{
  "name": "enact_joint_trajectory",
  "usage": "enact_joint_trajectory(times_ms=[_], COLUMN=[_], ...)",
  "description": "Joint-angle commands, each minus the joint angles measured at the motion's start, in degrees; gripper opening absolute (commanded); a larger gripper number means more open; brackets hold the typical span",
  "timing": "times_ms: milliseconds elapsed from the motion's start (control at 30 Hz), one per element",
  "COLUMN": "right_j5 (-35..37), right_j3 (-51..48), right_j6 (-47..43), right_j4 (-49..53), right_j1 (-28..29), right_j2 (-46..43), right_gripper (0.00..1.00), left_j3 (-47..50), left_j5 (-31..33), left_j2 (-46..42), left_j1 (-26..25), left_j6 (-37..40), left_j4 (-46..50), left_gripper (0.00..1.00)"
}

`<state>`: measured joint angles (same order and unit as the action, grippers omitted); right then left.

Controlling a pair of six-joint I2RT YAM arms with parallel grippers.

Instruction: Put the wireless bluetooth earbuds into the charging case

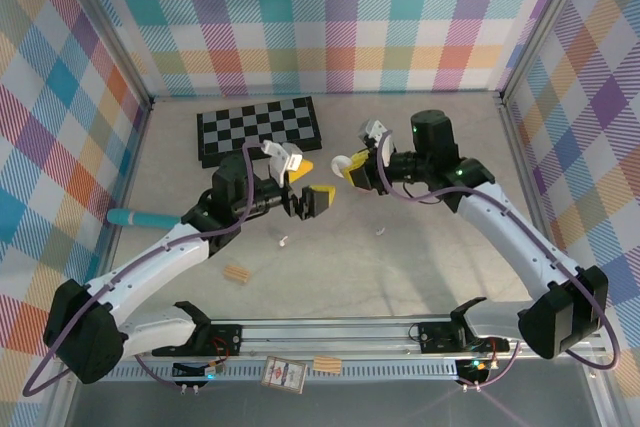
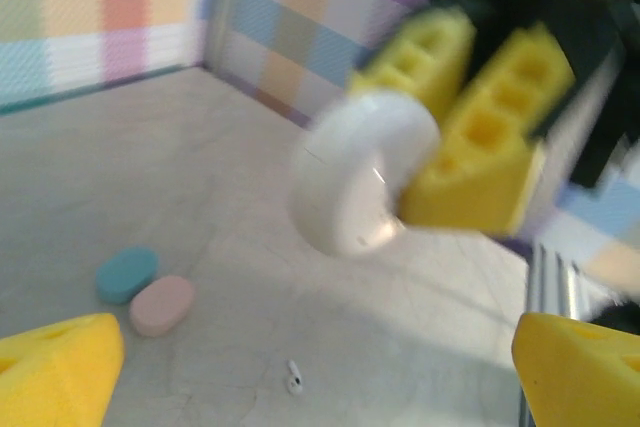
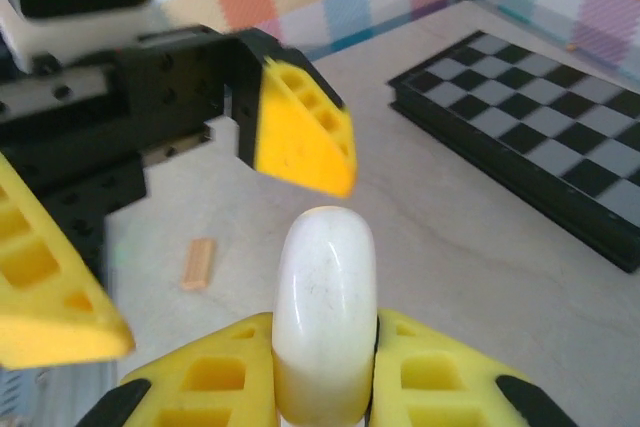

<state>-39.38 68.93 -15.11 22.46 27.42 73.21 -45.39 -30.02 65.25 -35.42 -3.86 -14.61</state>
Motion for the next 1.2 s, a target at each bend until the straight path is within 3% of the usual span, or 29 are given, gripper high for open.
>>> enact_joint_trajectory(times_ms=[0,100,167,233,400,533,667,733,1000,1067,1167], right_j5=[-11.7,-16.36,-17.37,-18.2,-18.82,-18.85,-18.83,-18.81,-19.35,-19.43,-19.34], right_j3=[5.51,9.25,9.98,10.34,11.47,11.07,11.03,11.03,10.79,10.79,10.46], right_j6=[-8.77,-11.5,-12.14,-12.8,-14.24,-14.77,-15.38,-15.38,-15.46,-15.48,-13.52], right_j4=[13.77,18.58,19.2,19.67,21.41,21.23,21.73,21.75,21.98,22.1,20.49], right_j1=[-0.17,-0.09,-0.09,-0.09,0.0,0.0,0.0,0.0,-0.04,0.0,-0.03], right_j2=[2.7,4.76,5.35,5.86,7.2,7.29,7.69,7.74,7.16,7.21,6.8], right_gripper=[0.12,0.12,0.11,0.09,0.09,0.09,0.09,0.09,0.1,0.12,0.24], left_j3=[1.03,-0.21,-1.02,-1.58,-2.3,-1.22,-1.79,-1.78,-2.03,-1.93,-1.39], left_j5=[-13.59,-18.26,-20.3,-21.7,-22.69,-22.76,-24.06,-24.21,-24.87,-25.04,-25.05], left_j2=[0.48,2.58,3.55,4.28,5.19,5.55,6.35,6.42,6.39,6.34,6.46], left_j1=[0.26,0.26,0.26,0.26,0.26,0.31,0.26,0.26,0.26,0.26,0.31], left_j6=[9.78,9.72,9.42,9.14,6.65,2.32,0.62,0.87,1.42,1.76,2.55], left_j4=[-4.62,-5.12,-5.41,-5.78,-8.48,-15.74,-17.24,-17.0,-16.27,-16.4,-17.17], left_gripper=[0.93,0.76,0.75,0.66,0.62,0.54,0.48,0.36,0.18,0.17,0.12])
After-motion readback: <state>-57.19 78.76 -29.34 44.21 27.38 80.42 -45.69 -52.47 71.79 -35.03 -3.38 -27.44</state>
